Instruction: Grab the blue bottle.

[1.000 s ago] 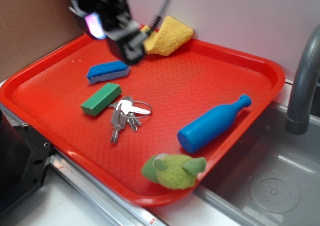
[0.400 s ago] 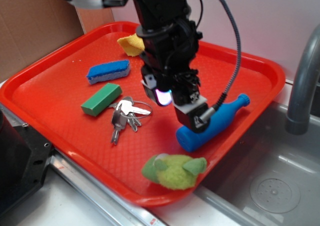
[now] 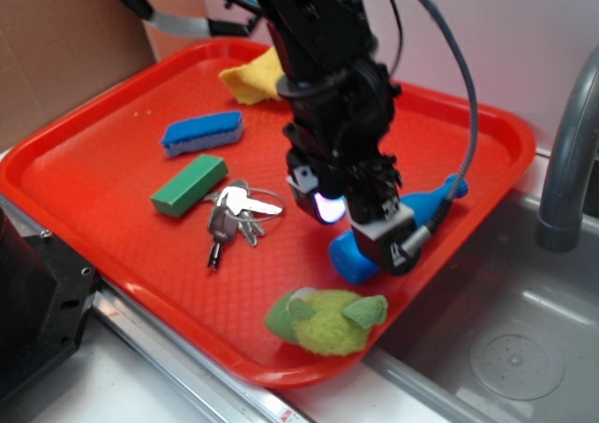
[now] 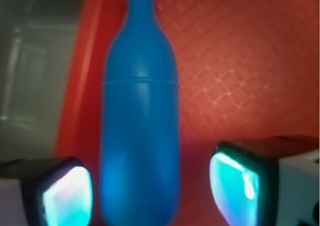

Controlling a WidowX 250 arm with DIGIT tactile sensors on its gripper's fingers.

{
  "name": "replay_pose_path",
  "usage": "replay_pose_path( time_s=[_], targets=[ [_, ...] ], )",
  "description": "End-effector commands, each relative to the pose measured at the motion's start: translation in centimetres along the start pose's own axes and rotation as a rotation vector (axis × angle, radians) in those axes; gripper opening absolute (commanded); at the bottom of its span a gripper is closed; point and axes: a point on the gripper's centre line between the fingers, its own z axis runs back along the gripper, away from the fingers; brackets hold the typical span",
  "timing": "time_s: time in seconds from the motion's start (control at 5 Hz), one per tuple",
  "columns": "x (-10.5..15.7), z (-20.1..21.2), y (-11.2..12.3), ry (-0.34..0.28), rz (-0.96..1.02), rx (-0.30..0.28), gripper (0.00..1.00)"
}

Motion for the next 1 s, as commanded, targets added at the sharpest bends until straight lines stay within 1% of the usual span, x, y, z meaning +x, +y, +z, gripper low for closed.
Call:
replay_pose_path(
  time_s=[0.0, 0.2, 0.4, 0.6, 0.8],
  targets=[
    [2.4, -1.1, 0.4, -0.027, 0.029, 0.088, 1.0],
    [3.0, -0.1, 2.4, -0.039, 0.062, 0.152, 0.0],
    [2.7, 3.2, 5.8, -0.049, 0.131, 0.239, 0.0],
    [1.2, 7.5, 9.7, 0.001, 0.23, 0.259, 0.0],
    [-0.6, 12.5, 12.4, 0.049, 0.377, 0.266, 0.0]
  ],
)
